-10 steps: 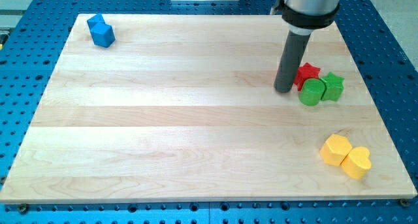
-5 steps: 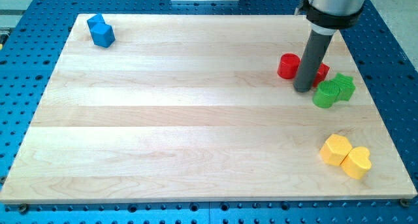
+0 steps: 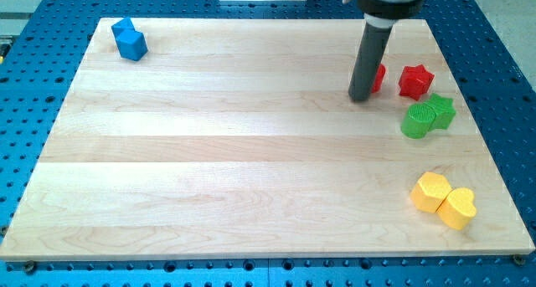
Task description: Push the red blocks slightly towards the top right side of the board
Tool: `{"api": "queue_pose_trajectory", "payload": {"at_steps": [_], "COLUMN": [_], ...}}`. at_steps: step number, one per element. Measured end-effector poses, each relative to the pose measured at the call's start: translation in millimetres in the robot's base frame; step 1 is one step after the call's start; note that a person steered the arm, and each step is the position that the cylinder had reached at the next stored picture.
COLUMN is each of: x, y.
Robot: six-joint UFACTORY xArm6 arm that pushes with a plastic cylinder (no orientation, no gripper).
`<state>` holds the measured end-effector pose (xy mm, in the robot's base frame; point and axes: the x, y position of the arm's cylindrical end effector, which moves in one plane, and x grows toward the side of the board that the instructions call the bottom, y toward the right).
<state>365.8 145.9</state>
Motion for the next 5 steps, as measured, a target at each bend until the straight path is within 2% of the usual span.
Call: {"api": "queue_pose_trajectory", "payload": {"at_steps": [1, 2, 3, 5], "x": [-14, -54, -58, -54], "y": [4, -18, 23, 10]}}
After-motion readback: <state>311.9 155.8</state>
